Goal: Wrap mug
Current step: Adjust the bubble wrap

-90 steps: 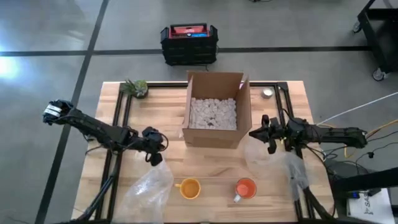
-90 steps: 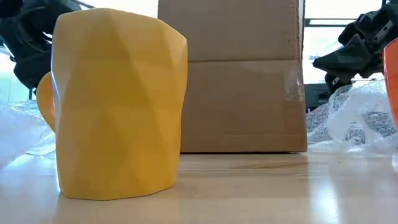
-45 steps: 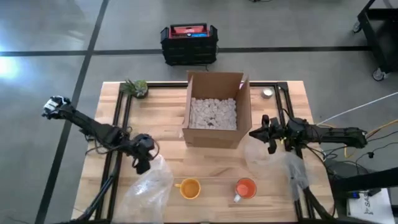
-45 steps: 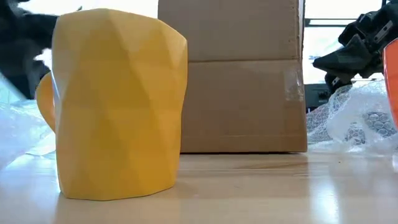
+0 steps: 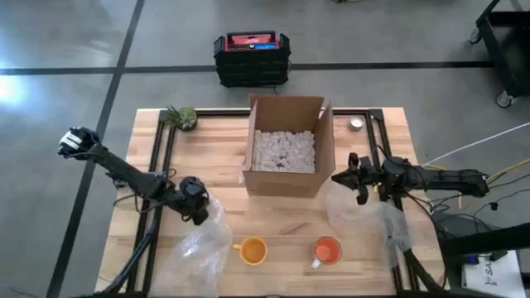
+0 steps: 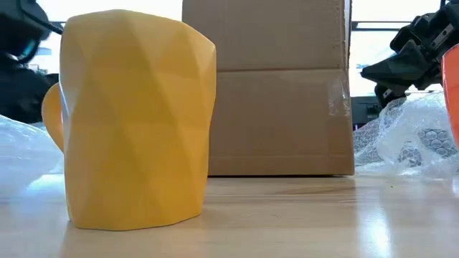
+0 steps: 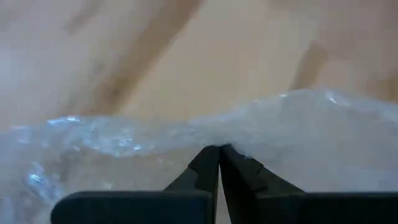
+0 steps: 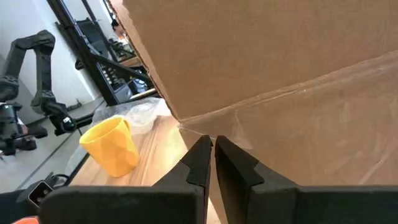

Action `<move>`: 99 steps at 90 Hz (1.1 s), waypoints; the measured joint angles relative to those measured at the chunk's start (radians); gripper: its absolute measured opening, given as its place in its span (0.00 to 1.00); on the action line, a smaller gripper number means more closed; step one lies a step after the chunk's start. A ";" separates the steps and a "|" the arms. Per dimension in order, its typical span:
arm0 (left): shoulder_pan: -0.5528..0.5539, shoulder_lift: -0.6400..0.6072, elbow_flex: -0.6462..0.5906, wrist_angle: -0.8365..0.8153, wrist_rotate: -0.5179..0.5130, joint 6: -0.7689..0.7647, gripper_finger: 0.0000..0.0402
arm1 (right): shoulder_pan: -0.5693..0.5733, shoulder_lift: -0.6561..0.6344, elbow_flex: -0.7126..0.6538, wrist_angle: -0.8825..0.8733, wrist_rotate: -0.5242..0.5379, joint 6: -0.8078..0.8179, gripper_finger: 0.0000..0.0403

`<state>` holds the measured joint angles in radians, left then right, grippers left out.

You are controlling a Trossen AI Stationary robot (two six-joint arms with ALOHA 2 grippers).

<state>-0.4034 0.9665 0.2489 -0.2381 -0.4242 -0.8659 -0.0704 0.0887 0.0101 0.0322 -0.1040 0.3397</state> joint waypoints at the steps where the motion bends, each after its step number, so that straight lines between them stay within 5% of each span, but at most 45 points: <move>1: 0.009 0.001 0.000 0.005 -0.002 0.011 0.00 | 0.000 0.000 0.000 0.000 0.000 0.000 0.02; 25: 0.246 0.022 0.005 0.168 -0.004 0.297 0.00 | 0.000 0.000 0.000 0.000 0.000 0.000 0.02; 39: 0.358 0.004 0.138 0.015 0.102 0.395 0.00 | 0.000 0.000 0.000 0.000 0.000 0.000 0.02; 62: 0.306 -0.006 0.483 -0.624 0.300 0.238 0.00 | 0.000 0.000 0.000 0.000 0.000 -0.001 0.02; 80: 0.242 0.001 0.527 -0.666 0.334 0.144 0.02 | 0.000 0.000 0.000 0.002 0.000 0.000 0.02; 99: 0.253 0.045 0.525 -0.556 0.252 0.210 0.17 | 0.000 0.000 0.000 0.002 0.000 0.000 0.02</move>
<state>-0.1502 1.0112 0.7741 -0.7943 -0.1719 -0.6557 -0.0704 0.0887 0.0102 0.0343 -0.1040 0.3393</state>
